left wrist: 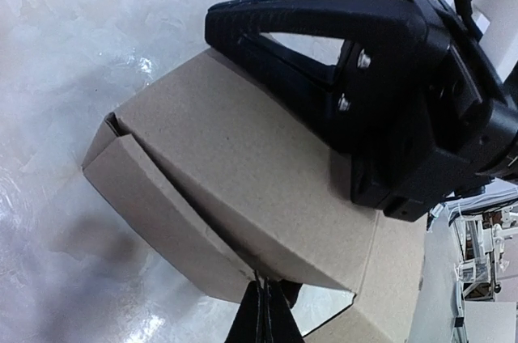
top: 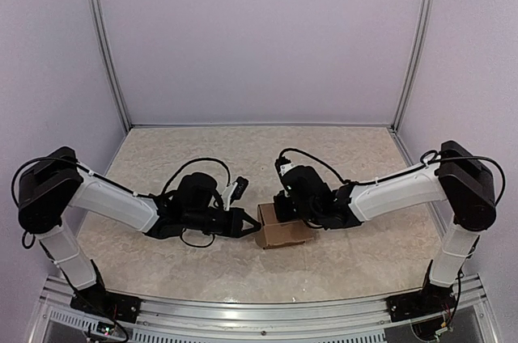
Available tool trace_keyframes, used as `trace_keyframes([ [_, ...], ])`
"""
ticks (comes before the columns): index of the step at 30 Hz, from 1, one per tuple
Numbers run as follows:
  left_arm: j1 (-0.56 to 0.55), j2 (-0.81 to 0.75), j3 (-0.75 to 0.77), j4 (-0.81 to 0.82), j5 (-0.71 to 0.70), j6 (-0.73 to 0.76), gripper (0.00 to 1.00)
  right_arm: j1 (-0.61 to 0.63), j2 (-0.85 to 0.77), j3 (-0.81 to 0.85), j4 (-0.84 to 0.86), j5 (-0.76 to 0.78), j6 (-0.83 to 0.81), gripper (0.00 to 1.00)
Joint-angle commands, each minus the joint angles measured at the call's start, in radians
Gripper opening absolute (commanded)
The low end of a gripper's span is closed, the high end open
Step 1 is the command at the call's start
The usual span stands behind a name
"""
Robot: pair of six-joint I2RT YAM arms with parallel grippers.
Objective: Fold the paper box
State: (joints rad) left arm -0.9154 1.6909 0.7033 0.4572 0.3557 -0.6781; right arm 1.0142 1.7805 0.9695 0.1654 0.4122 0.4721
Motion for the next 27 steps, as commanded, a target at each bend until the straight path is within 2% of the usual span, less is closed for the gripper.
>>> trace_keyframes([
  [1,0.005,0.035,0.038,0.012,0.012,0.0,0.02,0.02,0.038,0.011,-0.05,0.004,-0.005,0.01],
  [8,0.01,0.047,0.039,0.008,0.01,0.008,0.02,0.032,0.043,0.013,-0.056,0.014,-0.003,0.01],
  [12,0.02,0.029,0.029,-0.05,-0.026,0.033,0.03,0.039,0.045,0.01,-0.058,0.025,-0.003,0.01],
  [16,0.03,-0.016,0.031,-0.152,-0.094,0.066,0.09,0.055,0.052,-0.014,-0.035,0.05,0.01,0.0],
  [21,0.03,-0.088,0.068,-0.312,-0.204,0.122,0.1,0.071,0.054,-0.042,0.001,0.066,0.028,0.0],
  [27,0.022,-0.142,0.114,-0.318,-0.171,0.146,0.2,0.073,0.039,-0.066,0.034,0.101,0.017,0.0],
])
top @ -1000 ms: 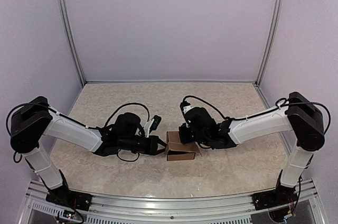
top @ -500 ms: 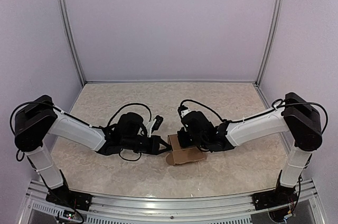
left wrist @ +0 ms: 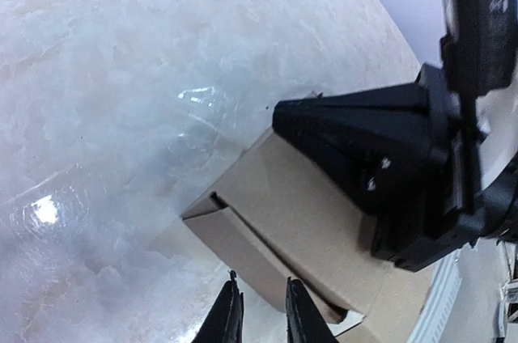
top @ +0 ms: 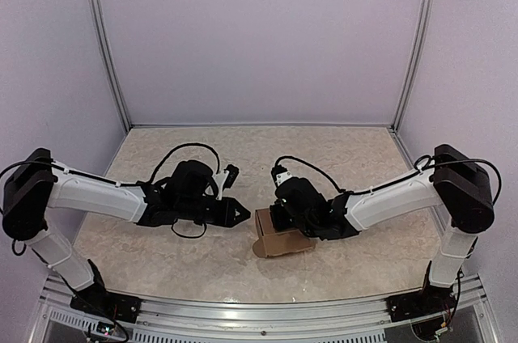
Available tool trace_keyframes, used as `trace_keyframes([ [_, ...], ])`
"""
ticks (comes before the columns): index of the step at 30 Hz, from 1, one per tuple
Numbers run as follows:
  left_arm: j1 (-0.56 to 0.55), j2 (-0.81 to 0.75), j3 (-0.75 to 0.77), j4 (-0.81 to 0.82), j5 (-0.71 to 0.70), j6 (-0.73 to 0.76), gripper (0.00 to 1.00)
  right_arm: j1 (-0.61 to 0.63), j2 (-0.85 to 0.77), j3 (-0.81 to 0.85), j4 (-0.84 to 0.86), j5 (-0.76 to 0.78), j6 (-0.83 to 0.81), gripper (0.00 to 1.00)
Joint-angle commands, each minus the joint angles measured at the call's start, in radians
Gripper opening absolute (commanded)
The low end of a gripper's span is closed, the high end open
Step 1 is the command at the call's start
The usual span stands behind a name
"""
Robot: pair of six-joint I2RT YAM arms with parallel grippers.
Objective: Fold the paper box
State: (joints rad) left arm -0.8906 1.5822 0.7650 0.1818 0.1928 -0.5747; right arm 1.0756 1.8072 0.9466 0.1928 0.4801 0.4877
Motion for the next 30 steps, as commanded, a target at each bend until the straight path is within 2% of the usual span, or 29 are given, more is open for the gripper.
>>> trace_keyframes([
  [1,-0.006,-0.03,0.066,-0.041,0.004,0.046,0.23,0.012,0.012,-0.052,0.025,0.037,-0.002,0.0],
  [5,-0.018,0.017,0.099,0.004,0.079,0.026,0.31,0.021,0.018,-0.107,0.128,0.055,-0.019,0.0],
  [14,-0.044,0.133,0.128,0.089,0.174,-0.027,0.32,0.047,0.06,-0.18,0.314,0.086,-0.05,0.01],
  [22,-0.069,0.214,0.17,0.04,0.151,-0.014,0.31,0.054,0.09,-0.199,0.389,0.102,-0.061,0.01],
  [30,-0.069,0.232,0.202,-0.066,0.081,0.024,0.31,0.054,-0.029,-0.222,0.367,0.136,-0.102,0.04],
])
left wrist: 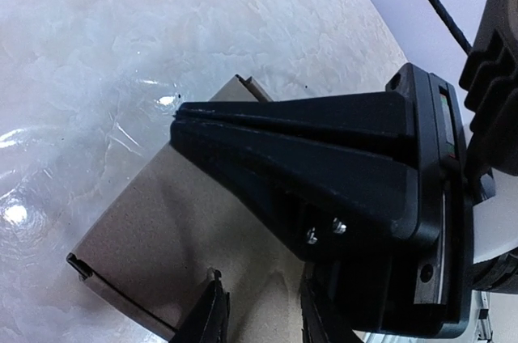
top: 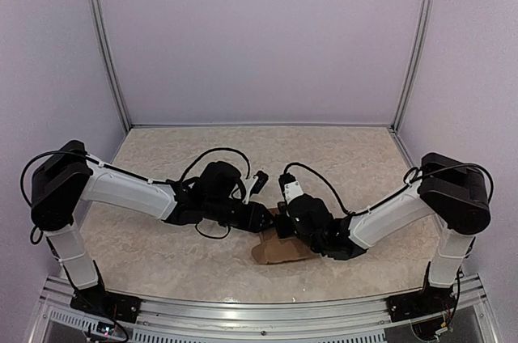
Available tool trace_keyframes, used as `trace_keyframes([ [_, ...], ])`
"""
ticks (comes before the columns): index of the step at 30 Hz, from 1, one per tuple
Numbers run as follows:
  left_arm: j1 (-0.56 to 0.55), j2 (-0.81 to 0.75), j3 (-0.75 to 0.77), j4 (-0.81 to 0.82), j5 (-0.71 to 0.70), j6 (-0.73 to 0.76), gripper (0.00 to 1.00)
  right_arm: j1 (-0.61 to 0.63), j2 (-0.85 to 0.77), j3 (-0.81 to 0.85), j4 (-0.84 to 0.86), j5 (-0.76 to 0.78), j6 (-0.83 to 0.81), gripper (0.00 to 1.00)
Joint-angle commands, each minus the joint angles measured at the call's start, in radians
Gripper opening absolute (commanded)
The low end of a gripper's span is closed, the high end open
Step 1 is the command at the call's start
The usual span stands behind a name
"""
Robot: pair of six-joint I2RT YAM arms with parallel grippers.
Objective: Fold the paper box
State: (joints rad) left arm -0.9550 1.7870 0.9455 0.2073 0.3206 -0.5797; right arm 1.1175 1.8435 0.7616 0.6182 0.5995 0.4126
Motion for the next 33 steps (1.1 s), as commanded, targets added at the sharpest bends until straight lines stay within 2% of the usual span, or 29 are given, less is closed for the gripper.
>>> trace_keyframes([
  [1,-0.004,0.029,0.022,-0.094,-0.049,0.029,0.31,0.012,-0.097,-0.042,-0.068,0.019,-0.029,0.05],
  [5,-0.004,0.033,0.021,-0.1,-0.056,0.033,0.31,0.013,-0.199,-0.058,-0.139,0.031,-0.03,0.11],
  [9,-0.003,0.034,0.021,-0.095,-0.047,0.034,0.31,0.012,-0.303,-0.082,-0.219,0.01,-0.031,0.23],
  [16,-0.004,0.023,0.033,-0.094,-0.03,0.046,0.31,-0.011,-0.406,-0.064,-0.448,-0.157,0.012,0.44],
  [23,-0.005,0.029,0.037,-0.087,-0.02,0.045,0.31,-0.049,-0.437,-0.066,-0.569,-0.332,0.078,0.43],
  [27,-0.008,0.025,0.033,-0.079,-0.021,0.041,0.33,-0.072,-0.432,-0.072,-0.594,-0.373,0.11,0.52],
  [33,-0.015,0.024,0.039,-0.07,0.005,0.031,0.36,-0.118,-0.41,-0.101,-0.574,-0.439,0.141,0.54],
])
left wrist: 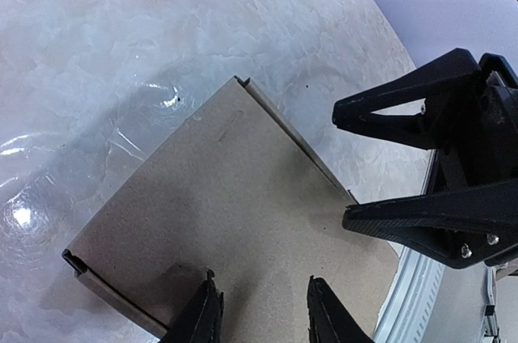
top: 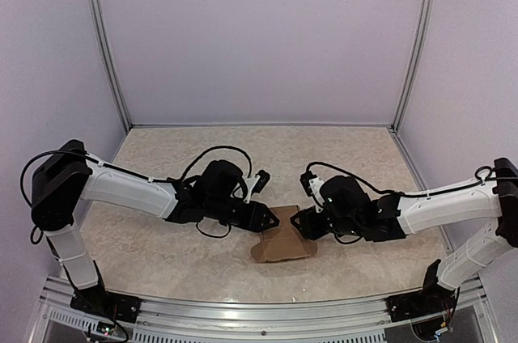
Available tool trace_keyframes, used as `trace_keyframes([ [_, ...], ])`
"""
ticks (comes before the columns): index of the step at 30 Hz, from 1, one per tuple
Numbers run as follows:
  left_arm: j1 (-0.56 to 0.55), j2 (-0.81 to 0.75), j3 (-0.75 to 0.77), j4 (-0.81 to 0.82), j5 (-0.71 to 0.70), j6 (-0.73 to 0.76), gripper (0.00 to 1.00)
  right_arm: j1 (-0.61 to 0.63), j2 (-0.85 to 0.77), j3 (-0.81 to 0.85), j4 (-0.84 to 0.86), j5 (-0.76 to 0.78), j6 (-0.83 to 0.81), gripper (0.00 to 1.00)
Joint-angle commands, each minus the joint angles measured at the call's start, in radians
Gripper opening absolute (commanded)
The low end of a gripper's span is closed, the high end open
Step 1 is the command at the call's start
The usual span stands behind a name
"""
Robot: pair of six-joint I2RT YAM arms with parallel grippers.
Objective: Fold the paper box
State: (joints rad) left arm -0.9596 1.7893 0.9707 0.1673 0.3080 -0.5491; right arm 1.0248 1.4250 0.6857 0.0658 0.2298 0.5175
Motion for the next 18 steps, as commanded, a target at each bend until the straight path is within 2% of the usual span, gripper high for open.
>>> trace_keyframes([
  [1,-0.012,0.023,0.017,-0.028,0.021,-0.001,0.37,-0.03,0.014,-0.029,-0.012,-0.081,0.041,0.54],
  [13,-0.013,-0.069,0.003,0.009,0.061,0.0,0.55,-0.041,0.045,-0.108,0.016,-0.112,0.086,0.39],
  [18,-0.013,-0.189,-0.003,-0.064,-0.017,0.04,0.66,-0.041,0.043,-0.108,0.016,-0.113,0.09,0.34],
])
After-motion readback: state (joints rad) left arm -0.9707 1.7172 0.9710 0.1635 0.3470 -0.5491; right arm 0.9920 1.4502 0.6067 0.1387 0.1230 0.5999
